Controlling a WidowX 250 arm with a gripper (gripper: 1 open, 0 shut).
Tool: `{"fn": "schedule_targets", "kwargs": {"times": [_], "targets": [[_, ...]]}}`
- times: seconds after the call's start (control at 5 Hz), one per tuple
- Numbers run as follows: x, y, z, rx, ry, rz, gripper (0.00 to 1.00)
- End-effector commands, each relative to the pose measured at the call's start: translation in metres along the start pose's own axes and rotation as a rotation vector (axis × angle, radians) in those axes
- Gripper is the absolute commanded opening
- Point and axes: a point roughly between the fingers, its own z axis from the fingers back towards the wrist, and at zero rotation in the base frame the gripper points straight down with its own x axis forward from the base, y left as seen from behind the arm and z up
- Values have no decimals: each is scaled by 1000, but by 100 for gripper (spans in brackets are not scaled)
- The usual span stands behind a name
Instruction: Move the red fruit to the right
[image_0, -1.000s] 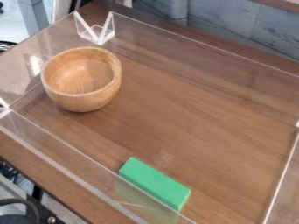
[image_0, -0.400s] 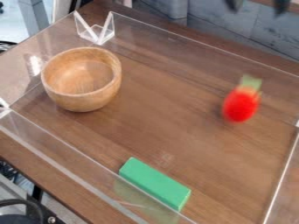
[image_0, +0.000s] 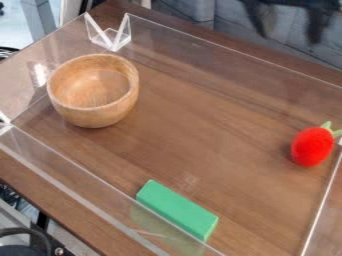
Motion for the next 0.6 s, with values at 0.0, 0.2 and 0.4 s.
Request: {"fn": "schedule_targets", "kwargs": {"times": [0.0,0.2,0.4], "targets": [[0,-28,-6,-18,4,-31,100],[-11,-38,-24,-21,47,-39,100],[-25,-40,-33,-25,85,-52,100]]}}
